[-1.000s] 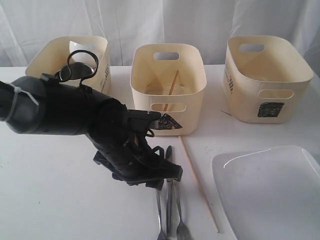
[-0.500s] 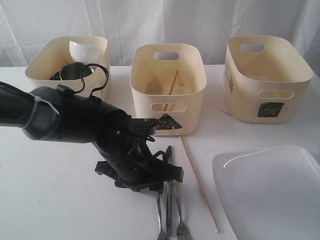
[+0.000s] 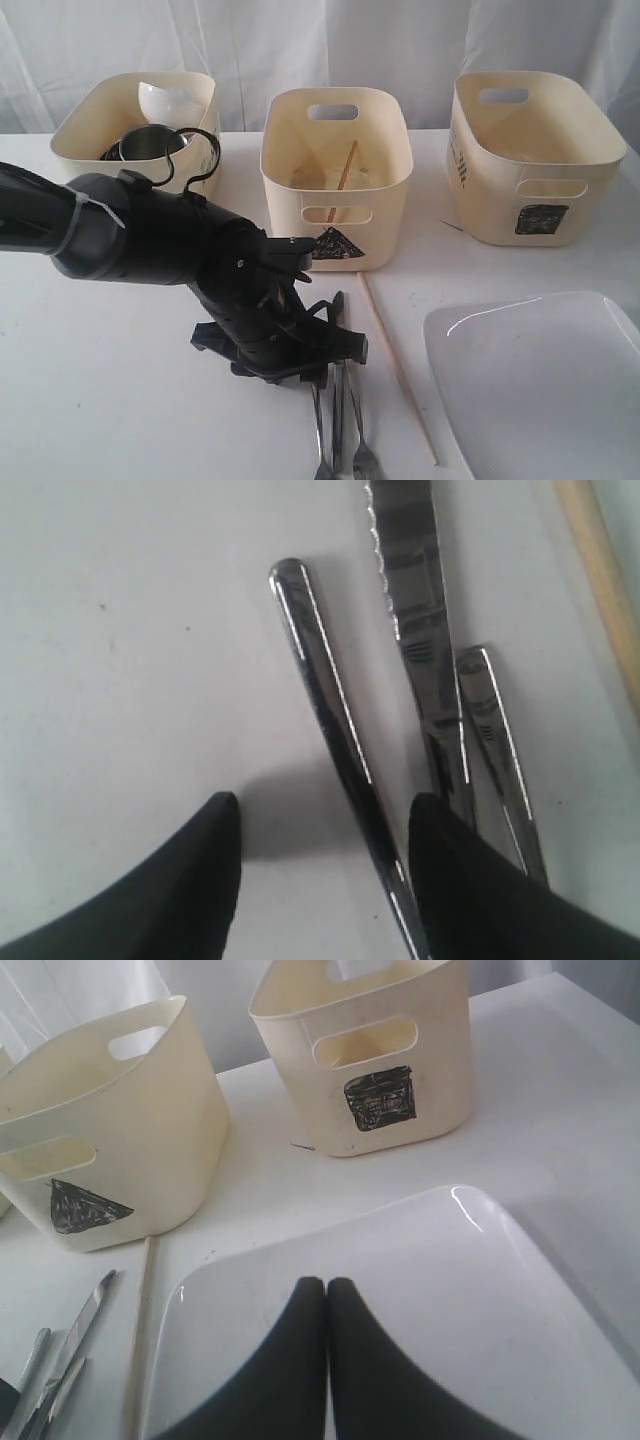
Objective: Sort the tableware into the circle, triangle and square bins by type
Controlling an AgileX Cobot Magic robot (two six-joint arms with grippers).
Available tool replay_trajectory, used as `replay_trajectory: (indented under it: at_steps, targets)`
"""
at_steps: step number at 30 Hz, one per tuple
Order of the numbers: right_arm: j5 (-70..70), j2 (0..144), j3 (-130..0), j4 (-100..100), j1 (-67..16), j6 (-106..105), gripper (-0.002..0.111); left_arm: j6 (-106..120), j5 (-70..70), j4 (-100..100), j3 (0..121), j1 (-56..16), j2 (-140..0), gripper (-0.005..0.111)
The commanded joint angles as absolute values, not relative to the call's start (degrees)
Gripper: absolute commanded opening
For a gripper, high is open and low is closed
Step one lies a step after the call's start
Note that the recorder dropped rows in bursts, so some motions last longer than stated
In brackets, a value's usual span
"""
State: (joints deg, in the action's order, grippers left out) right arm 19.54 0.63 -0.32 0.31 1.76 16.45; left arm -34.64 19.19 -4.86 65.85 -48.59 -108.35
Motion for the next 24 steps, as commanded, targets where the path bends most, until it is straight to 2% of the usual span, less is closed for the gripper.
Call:
replay_trajectory:
  at_steps: [1,5,10,24]
  targets:
    - [19.2,0.5,0.0,0.0,1.7,16.7,0.000,-35.3,27.8,-5.4,65.4,-48.7,-109.3,0.056]
    - [19.2,0.5,0.0,0.0,1.7,16.7,0.000,-35.3,29.3,-5.4,65.5,-48.7,-109.3,0.056]
    - [19.2,0.5,0.0,0.0,1.7,16.7,0.000,-35.4,38.4,0.4,68.2,-48.7,-108.9,0.056]
    - [19.2,0.5,0.0,0.0,1.7,16.7,0.000,-36.2,44.5,0.3,78.2,-48.7,-105.6,0.056]
